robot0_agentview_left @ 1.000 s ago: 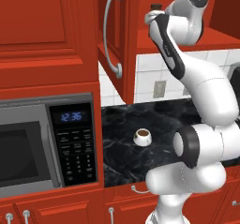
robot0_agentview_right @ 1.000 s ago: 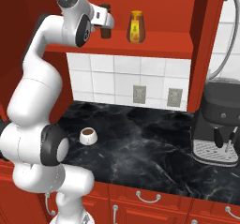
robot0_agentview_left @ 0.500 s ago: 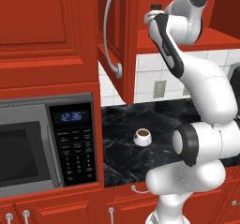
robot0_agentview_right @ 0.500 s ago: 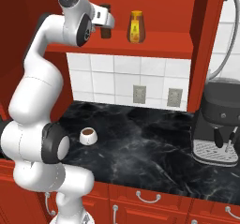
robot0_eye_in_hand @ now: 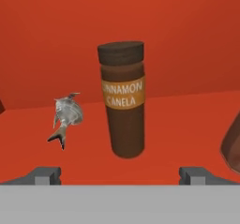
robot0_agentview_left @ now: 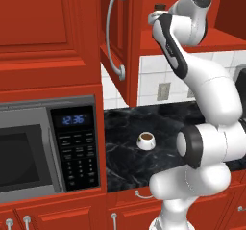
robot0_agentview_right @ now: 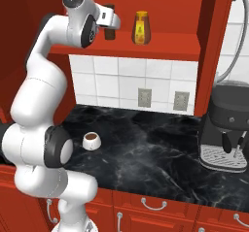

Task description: Pick the cinnamon and honey bottle from the cabinet and place them next to the mug.

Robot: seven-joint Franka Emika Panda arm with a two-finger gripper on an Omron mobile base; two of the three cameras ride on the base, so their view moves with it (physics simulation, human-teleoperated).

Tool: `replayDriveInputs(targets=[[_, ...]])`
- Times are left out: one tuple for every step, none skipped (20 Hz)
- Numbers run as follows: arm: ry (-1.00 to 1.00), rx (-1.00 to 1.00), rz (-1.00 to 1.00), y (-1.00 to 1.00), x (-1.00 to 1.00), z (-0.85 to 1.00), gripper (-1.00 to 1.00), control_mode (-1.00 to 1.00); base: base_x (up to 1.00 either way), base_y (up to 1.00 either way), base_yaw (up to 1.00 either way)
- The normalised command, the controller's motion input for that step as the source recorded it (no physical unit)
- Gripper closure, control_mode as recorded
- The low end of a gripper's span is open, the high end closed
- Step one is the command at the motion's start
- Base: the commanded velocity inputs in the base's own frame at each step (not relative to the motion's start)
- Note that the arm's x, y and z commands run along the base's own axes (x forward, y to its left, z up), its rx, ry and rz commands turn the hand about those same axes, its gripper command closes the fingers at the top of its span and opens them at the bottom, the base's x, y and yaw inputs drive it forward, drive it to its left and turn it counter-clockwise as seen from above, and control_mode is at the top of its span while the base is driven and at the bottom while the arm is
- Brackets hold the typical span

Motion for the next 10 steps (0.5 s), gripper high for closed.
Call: replayDriveInputs(targets=[[0.01, 0.00, 0.00, -0.06, 0.19, 0.00, -1.00, -1.00, 0.00, 0.00, 0.00], [0.01, 0.00, 0.00, -0.09, 0.21, 0.00, -1.00, -1.00, 0.00, 0.00, 0.00], [0.01, 0.00, 0.00, -0.03, 0.24, 0.00, -1.00, -1.00, 0.00, 0.00, 0.00], [0.01, 0.00, 0.00, 0.00, 0.29, 0.00, -1.00, -1.00, 0.00, 0.00, 0.00], [0.03, 0.00, 0.00, 0.00, 0.30, 0.00, -1.00, -1.00, 0.00, 0.00, 0.00], [0.03, 0.00, 0.00, 0.00, 0.30, 0.00, -1.00, -1.00, 0.00, 0.00, 0.00], [0.04, 0.00, 0.00, 0.00, 0.21, 0.00, -1.00, -1.00, 0.00, 0.00, 0.00], [0.03, 0.00, 0.00, 0.00, 0.16, 0.00, -1.00, -1.00, 0.00, 0.00, 0.00], [0.01, 0.00, 0.00, 0.00, 0.19, 0.00, -1.00, -1.00, 0.00, 0.00, 0.00], [0.01, 0.00, 0.00, 0.00, 0.21, 0.00, -1.00, -1.00, 0.00, 0.00, 0.00]])
